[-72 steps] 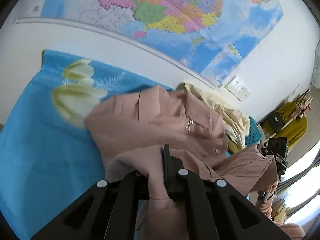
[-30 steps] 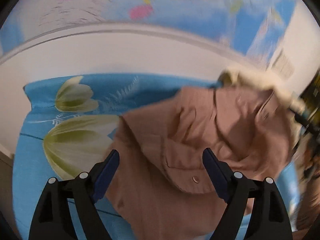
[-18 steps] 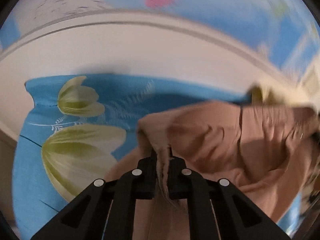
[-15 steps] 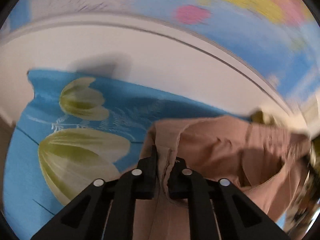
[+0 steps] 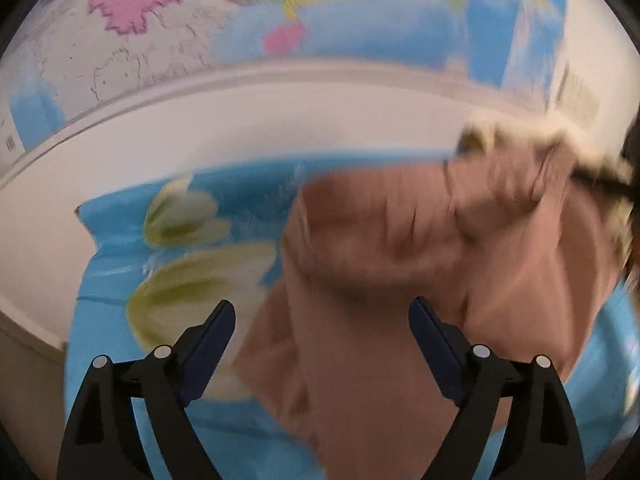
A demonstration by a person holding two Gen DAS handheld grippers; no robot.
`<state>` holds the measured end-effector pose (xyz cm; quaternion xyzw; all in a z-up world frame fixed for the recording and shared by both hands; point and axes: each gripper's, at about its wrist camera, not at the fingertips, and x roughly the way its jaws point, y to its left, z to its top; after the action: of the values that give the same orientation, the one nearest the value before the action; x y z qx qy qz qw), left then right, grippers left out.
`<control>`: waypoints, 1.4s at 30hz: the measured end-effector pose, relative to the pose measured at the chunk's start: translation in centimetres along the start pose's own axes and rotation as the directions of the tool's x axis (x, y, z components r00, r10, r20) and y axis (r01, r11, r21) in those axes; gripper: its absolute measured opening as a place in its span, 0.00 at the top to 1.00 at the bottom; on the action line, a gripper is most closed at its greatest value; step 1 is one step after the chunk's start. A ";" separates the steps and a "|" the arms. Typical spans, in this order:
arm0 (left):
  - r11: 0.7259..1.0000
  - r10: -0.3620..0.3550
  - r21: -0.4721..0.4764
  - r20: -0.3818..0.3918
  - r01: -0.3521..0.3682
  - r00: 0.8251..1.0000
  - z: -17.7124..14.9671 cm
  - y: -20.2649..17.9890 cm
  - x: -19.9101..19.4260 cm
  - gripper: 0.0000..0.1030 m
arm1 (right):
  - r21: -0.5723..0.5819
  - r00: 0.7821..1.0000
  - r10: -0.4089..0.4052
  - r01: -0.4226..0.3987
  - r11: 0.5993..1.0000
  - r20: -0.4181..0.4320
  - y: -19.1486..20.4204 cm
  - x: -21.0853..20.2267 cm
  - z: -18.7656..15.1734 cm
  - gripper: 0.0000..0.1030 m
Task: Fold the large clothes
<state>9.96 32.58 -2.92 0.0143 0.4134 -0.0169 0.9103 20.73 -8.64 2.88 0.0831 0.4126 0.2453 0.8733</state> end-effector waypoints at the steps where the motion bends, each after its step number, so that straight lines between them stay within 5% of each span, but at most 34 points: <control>1: 1.000 0.027 0.016 -0.027 -0.027 0.999 -0.8 -0.2 0.5 0.17 | -0.013 1.000 0.000 0.000 1.000 0.020 0.3 -0.6 -0.3 0.55; 5: 1.000 -0.022 -0.021 -0.062 0.021 0.998 -2.9 0.2 1.7 0.21 | -0.164 0.990 -0.010 0.033 0.986 0.141 5.3 -4.3 -1.5 0.21; 7: 0.996 -0.064 -0.058 -0.063 0.060 0.996 -3.3 0.6 2.2 0.27 | -0.299 0.991 0.056 -0.017 0.954 0.122 9.5 -4.3 -2.3 0.20; 11: 0.987 -0.123 -0.110 -0.075 0.115 0.990 -3.7 0.8 3.3 0.44 | -0.557 0.994 0.111 -0.104 0.824 -0.022 18.1 1.0 -5.1 0.19; 13: 0.984 -0.146 -0.114 -0.073 0.137 0.987 -4.0 0.5 3.2 0.57 | -0.605 0.989 0.081 -0.140 0.784 -0.123 20.4 5.3 -6.2 0.34; 15: 0.986 -0.134 -0.113 -0.073 0.125 0.988 -4.3 0.4 3.0 0.72 | -0.655 0.988 0.007 -0.109 0.748 -0.157 21.4 8.9 -6.6 0.81; 16: 0.985 -0.133 -0.119 -0.071 0.124 0.989 -4.4 0.4 2.8 0.75 | -0.652 0.983 -0.019 -0.108 0.751 -0.184 21.1 10.6 -6.1 0.95; 20: 0.967 -0.176 -0.197 -0.059 0.162 0.983 -5.4 2.0 2.0 0.87 | -0.394 0.985 0.050 -0.112 0.912 -0.165 16.4 11.6 0.2 0.95; 23: 0.948 -0.220 -0.244 -0.034 0.205 0.975 -6.1 3.0 1.5 0.87 | -0.292 0.986 0.055 -0.101 0.951 -0.160 14.2 12.9 2.3 0.89; 27: 0.937 -0.225 -0.281 -0.037 0.206 0.974 -6.8 3.6 1.6 0.78 | -0.327 0.968 -0.012 -0.073 0.942 -0.250 14.3 16.2 0.7 0.81; 29: 0.931 -0.231 -0.294 -0.018 0.216 0.973 -7.1 3.8 1.1 0.71 | -0.314 0.977 0.045 -0.111 0.943 -0.210 14.1 13.8 1.0 0.51; 31: 0.931 -0.217 -0.299 0.005 0.208 0.976 -7.6 4.2 0.1 0.42 | -0.303 0.994 0.078 -0.098 0.948 -0.080 13.3 8.5 1.1 0.29; 32: 0.928 -0.209 -0.309 0.027 0.207 0.978 -8.0 4.6 -0.6 0.32 | -0.312 0.996 0.091 -0.083 0.946 0.009 12.6 4.9 0.3 0.25; 33: 0.924 -0.210 -0.316 0.053 0.216 0.976 -8.5 4.9 -1.3 0.32 | -0.318 0.993 0.104 -0.082 0.945 0.053 12.0 2.4 -0.6 0.22; 36: 0.894 -0.261 -0.341 0.133 0.292 0.956 -10.6 5.7 -3.3 0.22 | -0.294 0.982 0.147 -0.107 0.950 0.116 8.5 -4.9 -5.2 0.18; 39: 0.917 -0.227 -0.304 0.133 0.257 0.965 -11.8 4.5 -3.6 0.13 | -0.190 0.996 0.049 -0.034 0.981 0.075 4.0 -7.1 -9.7 0.14; 42: 0.932 -0.234 -0.259 0.099 0.252 0.967 -11.4 2.8 -2.3 0.12 | -0.043 0.996 0.088 -0.089 0.995 -0.014 -0.1 -6.4 -12.6 0.14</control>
<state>0.00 35.86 -8.65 -0.1617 0.3799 -0.0733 0.9078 7.73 -12.67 -0.93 0.0808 0.4084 0.2930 0.8607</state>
